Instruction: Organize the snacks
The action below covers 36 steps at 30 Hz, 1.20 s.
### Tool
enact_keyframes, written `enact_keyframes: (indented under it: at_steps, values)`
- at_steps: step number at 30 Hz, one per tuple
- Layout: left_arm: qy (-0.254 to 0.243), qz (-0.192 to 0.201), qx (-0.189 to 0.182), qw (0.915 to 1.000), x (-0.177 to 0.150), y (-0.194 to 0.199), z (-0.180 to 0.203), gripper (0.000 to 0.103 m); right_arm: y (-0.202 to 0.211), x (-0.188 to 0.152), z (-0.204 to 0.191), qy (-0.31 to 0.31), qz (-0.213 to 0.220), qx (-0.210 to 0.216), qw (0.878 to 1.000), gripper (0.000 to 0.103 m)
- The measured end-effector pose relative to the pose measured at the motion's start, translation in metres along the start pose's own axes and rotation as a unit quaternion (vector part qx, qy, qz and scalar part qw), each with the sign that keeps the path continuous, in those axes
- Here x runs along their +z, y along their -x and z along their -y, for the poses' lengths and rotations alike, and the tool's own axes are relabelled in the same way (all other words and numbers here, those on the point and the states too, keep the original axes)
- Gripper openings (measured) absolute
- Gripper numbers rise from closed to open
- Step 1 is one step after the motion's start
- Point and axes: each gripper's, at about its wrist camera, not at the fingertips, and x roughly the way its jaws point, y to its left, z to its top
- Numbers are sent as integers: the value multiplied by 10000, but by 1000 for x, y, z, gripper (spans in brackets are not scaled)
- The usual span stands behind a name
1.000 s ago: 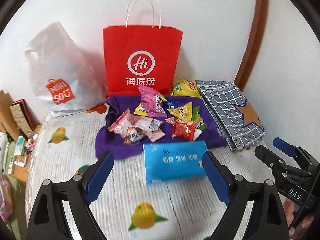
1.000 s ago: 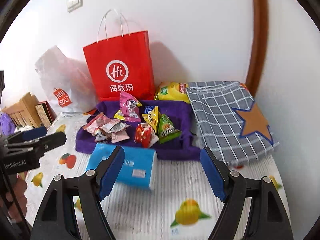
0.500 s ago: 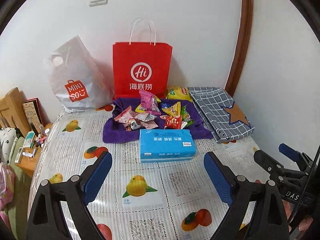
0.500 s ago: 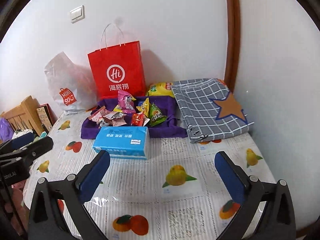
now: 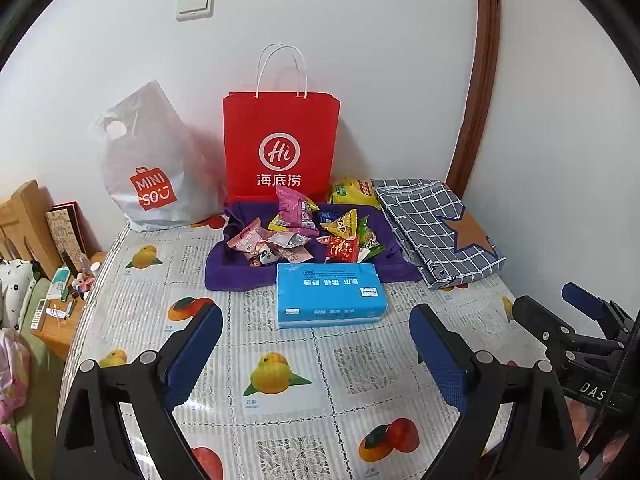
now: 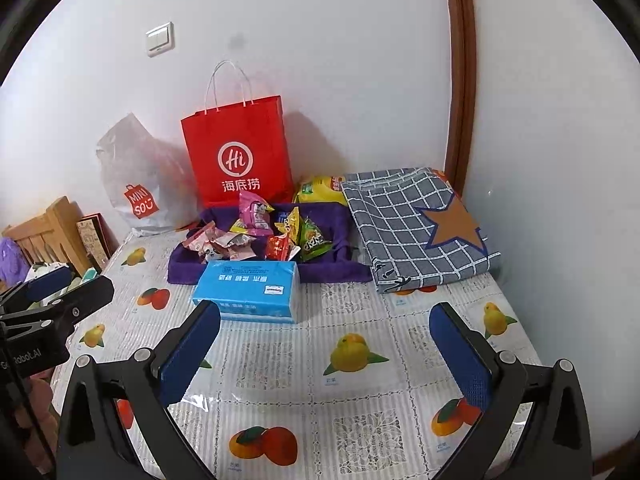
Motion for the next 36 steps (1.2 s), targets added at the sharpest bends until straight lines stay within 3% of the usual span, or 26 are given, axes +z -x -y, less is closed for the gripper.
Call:
enact_keyframes:
  at_steps: [36]
  values:
    - [27, 65, 10, 10000, -1, 10, -1, 95, 14, -3, 0, 0, 126, -17, 9999, 103]
